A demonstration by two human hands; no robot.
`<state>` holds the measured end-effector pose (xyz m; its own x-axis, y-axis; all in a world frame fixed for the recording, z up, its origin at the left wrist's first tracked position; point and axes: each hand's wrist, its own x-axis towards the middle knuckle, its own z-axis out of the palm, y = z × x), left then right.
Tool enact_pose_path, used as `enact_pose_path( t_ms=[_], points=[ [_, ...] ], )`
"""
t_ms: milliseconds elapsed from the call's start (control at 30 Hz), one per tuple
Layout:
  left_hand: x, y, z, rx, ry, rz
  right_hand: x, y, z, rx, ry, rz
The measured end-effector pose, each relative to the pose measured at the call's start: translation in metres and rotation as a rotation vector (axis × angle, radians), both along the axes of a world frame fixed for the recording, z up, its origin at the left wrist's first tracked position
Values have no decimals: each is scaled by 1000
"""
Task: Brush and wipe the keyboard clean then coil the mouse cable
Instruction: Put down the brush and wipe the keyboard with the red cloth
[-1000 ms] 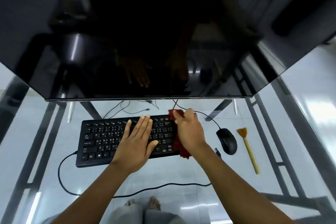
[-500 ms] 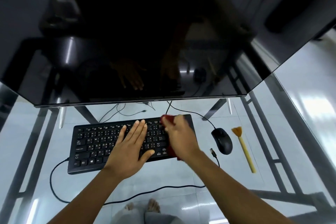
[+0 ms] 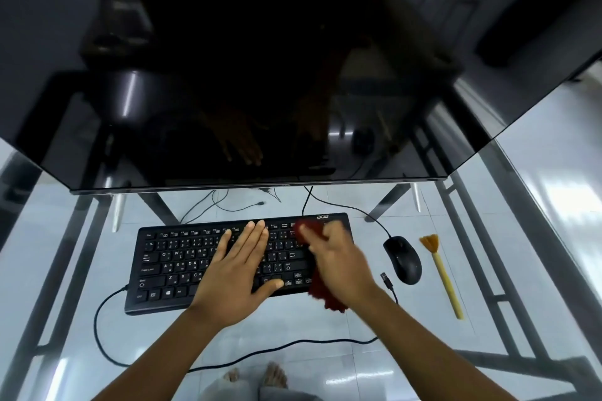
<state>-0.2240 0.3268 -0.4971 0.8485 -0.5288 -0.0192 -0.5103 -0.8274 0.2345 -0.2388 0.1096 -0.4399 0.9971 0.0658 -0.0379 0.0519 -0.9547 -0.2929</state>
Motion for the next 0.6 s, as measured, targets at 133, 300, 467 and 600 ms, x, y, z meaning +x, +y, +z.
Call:
enact_pose_path(
  t_ms=[133,300,467,600],
  points=[
    [-1,0,1,-3,-2,3,6,-19,0,-61,-35,-180],
    [0,0,1,-15,24,-12,-27,-2,-3,73,106,95],
    [0,-1,1,-8,16,7,-31,-30,-13,225,68,-273],
    [0,-1,1,-4,30,3,-56,4,2,176,176,46]
  ],
)
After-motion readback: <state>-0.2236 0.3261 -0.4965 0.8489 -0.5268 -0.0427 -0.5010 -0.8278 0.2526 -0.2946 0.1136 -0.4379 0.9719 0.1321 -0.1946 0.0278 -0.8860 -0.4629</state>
